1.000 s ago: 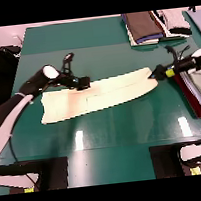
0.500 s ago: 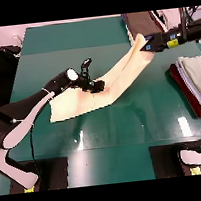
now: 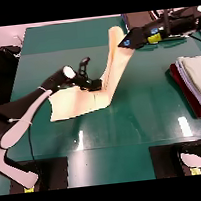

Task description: Fold the shirts.

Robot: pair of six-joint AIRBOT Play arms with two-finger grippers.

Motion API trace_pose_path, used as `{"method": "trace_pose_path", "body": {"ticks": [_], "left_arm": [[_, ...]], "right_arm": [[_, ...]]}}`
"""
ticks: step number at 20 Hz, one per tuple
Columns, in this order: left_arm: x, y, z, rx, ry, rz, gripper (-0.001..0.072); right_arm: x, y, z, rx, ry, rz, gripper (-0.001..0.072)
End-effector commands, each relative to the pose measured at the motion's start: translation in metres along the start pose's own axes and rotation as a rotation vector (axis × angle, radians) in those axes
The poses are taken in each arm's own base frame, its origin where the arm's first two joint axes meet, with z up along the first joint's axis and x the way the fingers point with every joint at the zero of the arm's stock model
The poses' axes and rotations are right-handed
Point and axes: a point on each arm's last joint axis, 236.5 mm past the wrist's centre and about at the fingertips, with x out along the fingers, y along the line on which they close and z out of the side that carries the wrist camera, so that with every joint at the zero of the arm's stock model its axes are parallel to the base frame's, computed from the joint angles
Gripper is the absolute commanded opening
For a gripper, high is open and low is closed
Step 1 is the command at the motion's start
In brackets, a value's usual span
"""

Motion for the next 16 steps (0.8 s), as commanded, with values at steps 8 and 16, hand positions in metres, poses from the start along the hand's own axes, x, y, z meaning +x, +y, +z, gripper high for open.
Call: {"method": "trace_pose_path", "body": {"ticks": [8,16], "left_arm": [[-0.361,0.084,0.072,0.081,-0.567,0.430,0.0025],[-0.383,0.066,0.049,0.093,-0.566,0.429,0.0026]], "right_arm": [[0.162,0.143,-0.020,-0.077,-0.048,0.289,0.0027],[0.196,0.107,-0.037,-0.186,0.052,0.204,0.0281]]}}
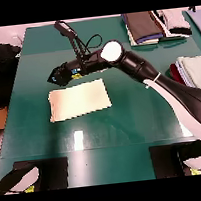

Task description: Fold the shirts.

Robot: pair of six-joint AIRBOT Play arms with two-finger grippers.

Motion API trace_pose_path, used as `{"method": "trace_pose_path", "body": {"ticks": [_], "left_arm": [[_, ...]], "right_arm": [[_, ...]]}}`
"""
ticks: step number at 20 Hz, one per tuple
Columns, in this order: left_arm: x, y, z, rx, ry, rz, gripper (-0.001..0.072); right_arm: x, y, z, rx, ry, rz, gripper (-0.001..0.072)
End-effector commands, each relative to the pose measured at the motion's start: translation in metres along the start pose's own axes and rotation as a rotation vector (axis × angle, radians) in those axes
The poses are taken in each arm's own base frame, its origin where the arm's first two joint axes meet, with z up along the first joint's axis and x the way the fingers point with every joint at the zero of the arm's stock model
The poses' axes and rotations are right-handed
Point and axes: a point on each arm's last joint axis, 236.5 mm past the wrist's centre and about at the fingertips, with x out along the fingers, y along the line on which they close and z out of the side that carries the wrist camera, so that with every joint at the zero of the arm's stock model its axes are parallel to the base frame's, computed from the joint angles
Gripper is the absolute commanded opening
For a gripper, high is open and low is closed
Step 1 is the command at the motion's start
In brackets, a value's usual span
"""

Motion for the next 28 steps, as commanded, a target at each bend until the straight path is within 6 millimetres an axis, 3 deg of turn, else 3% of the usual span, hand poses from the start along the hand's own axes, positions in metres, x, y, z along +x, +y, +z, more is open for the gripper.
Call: {"method": "trace_pose_path", "body": {"ticks": [1,3,6,8,11,13,17,18,21,23,24,25,26,28], "left_arm": [[-0.002,-0.018,-0.010,0.034,0.033,-0.031,0.0025],[0.001,-0.042,-0.011,0.070,0.029,-0.076,0.0025],[0.003,-0.072,-0.014,0.112,0.026,-0.133,0.0025],[0.005,-0.087,-0.015,0.131,0.024,-0.161,0.0025],[0.012,-0.096,-0.017,0.139,0.022,-0.180,0.0025],[0.014,-0.096,-0.017,0.135,0.020,-0.181,0.0025],[0.018,-0.095,-0.020,0.134,0.032,-0.180,0.0025],[0.018,-0.095,-0.019,0.133,0.031,-0.180,0.0026],[0.018,-0.096,-0.020,0.132,0.032,-0.183,0.0025],[0.017,-0.100,-0.020,0.120,0.033,-0.200,0.0025],[0.017,-0.102,-0.020,0.114,0.034,-0.209,0.0025],[0.016,-0.104,-0.020,0.109,0.033,-0.217,0.0025],[0.016,-0.105,-0.020,0.104,0.033,-0.222,0.0025],[0.015,-0.110,-0.020,0.087,0.036,-0.245,0.0025]], "right_arm": [[-0.031,-0.050,-0.014,-0.014,0.069,-0.135,0.0281],[-0.076,-0.105,-0.042,0.075,0.124,-0.287,0.0281],[-0.141,-0.178,-0.104,0.301,0.169,-0.443,0.0308],[-0.165,-0.214,-0.149,0.461,0.190,-0.483,0.0585],[-0.158,-0.238,-0.194,0.714,0.188,-0.416,0.0593],[-0.135,-0.243,-0.209,0.788,0.202,-0.352,0.0592],[-0.069,-0.225,-0.217,0.863,0.179,-0.177,0.0585],[-0.057,-0.222,-0.219,0.860,0.182,-0.163,0.0551],[-0.024,-0.212,-0.211,0.799,0.218,-0.128,0.0544],[-0.007,-0.211,-0.194,0.728,0.212,-0.124,0.0427],[-0.003,-0.212,-0.186,0.682,0.207,-0.139,0.0323],[-0.001,-0.216,-0.178,0.624,0.200,-0.166,0.0095],[-0.004,-0.220,-0.166,0.572,0.186,-0.190,0.0015],[-0.020,-0.224,-0.133,0.481,0.143,-0.224,0.0014]]}}
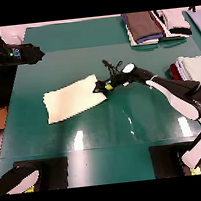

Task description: Fold the shirts.

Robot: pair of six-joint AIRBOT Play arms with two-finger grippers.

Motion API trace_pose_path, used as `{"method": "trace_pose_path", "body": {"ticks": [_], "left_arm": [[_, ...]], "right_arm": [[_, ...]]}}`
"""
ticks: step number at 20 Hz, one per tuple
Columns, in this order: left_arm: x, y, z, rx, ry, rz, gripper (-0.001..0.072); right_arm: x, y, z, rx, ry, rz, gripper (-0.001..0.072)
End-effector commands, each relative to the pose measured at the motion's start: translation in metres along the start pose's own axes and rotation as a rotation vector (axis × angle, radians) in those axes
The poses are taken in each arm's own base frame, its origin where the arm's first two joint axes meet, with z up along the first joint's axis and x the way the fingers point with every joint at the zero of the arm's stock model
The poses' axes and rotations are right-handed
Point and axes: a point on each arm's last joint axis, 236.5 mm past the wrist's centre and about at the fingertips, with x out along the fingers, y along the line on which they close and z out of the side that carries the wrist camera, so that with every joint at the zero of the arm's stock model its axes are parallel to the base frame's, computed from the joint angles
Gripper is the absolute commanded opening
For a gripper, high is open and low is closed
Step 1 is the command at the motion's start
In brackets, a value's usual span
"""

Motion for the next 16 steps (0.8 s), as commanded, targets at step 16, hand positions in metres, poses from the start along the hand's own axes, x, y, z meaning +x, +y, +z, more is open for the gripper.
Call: {"method": "trace_pose_path", "body": {"ticks": [16], "left_arm": [[0.008,-0.121,-0.018,0.057,0.018,-0.251,0.0025]], "right_arm": [[-0.537,-0.189,0.062,0.201,-0.739,-0.704,0.0014]]}}
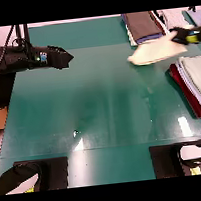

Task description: Fold the shirts.

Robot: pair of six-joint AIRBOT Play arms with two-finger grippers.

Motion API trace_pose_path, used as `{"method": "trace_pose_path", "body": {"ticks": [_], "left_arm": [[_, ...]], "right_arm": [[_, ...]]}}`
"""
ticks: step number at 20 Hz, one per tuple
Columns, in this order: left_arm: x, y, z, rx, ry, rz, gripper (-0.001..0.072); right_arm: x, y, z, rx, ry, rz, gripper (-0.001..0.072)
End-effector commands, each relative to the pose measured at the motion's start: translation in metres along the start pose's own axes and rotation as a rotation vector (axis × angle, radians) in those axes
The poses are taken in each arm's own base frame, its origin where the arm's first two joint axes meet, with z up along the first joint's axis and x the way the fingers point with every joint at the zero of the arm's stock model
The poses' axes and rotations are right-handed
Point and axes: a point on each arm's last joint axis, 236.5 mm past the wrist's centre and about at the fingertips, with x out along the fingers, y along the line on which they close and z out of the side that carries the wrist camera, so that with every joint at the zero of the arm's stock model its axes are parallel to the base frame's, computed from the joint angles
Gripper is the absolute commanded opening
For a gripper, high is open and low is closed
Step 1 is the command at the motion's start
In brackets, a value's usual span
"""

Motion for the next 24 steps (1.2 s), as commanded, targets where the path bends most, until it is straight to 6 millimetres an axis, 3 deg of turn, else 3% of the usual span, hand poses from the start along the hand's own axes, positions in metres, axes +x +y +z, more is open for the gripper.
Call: {"method": "trace_pose_path", "body": {"ticks": [1,3,5,10,13,15,19,24], "left_arm": [[0.001,-0.005,0.000,-0.038,-0.001,-0.012,0.0025],[0.001,-0.005,0.000,-0.038,0.000,-0.011,0.0025],[0.001,-0.005,-0.001,-0.040,0.000,-0.011,0.0025],[0.001,-0.005,-0.001,-0.047,0.004,-0.012,0.0026],[0.001,-0.005,-0.003,-0.045,0.009,-0.012,0.0025],[0.001,-0.006,-0.004,-0.045,0.017,-0.012,0.0026],[0.001,-0.006,-0.011,-0.043,0.043,-0.011,0.0026],[0.001,-0.005,-0.014,-0.030,0.056,-0.011,0.0026]], "right_arm": [[-0.052,-0.094,0.019,0.129,-0.107,-0.145,0.0014],[-0.068,-0.116,0.031,0.150,-0.165,-0.186,0.0014],[-0.083,-0.118,0.051,0.130,-0.226,-0.204,0.0014],[-0.142,-0.088,0.116,0.007,-0.402,-0.224,0.0014],[-0.172,-0.077,0.129,-0.037,-0.430,-0.234,0.0014],[-0.176,-0.070,0.122,-0.063,-0.388,-0.228,0.0014],[-0.177,-0.084,0.082,-0.035,-0.274,-0.241,0.0014],[-0.193,-0.137,-0.021,-0.008,-0.023,-0.433,0.0014]]}}
